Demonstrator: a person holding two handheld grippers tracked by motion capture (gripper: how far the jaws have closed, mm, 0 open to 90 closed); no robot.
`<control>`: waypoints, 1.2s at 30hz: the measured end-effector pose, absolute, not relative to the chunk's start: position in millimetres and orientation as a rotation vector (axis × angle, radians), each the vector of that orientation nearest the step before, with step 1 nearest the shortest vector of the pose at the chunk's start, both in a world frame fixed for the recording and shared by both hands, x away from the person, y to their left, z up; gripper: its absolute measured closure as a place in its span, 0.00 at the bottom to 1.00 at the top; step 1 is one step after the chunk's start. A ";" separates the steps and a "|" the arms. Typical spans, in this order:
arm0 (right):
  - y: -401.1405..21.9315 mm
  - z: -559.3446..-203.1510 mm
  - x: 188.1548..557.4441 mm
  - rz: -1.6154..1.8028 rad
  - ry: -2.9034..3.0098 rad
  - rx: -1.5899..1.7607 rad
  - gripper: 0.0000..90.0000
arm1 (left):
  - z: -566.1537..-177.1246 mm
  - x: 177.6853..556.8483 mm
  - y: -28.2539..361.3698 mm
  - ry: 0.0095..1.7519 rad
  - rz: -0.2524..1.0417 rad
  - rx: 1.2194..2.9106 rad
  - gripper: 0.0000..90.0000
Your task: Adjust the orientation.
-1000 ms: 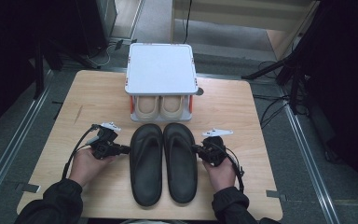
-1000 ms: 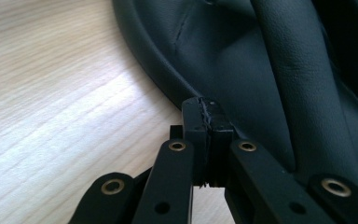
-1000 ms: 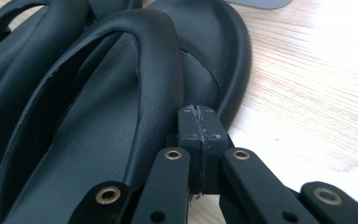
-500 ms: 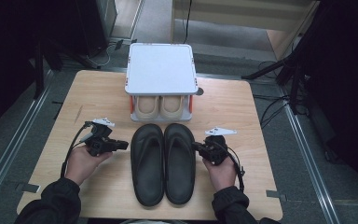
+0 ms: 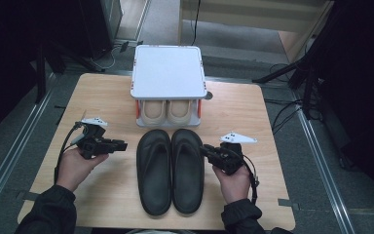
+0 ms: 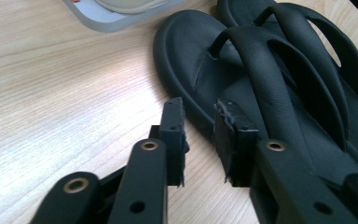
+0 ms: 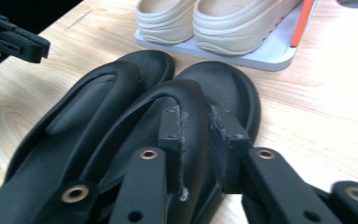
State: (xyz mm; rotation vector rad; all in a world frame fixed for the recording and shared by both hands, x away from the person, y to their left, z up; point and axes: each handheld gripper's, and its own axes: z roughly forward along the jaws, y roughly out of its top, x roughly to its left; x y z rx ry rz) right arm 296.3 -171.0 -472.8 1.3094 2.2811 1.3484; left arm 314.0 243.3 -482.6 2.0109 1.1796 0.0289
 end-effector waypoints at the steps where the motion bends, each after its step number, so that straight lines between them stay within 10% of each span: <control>1: -170.3 -472.9 295.5 1.355 2.281 1.315 0.82 | -482.2 313.9 243.8 1.179 0.027 2.010 0.78; 36: -101.9 -492.6 260.4 1.345 2.246 1.330 0.42 | -479.8 313.9 249.8 1.162 0.055 2.001 0.65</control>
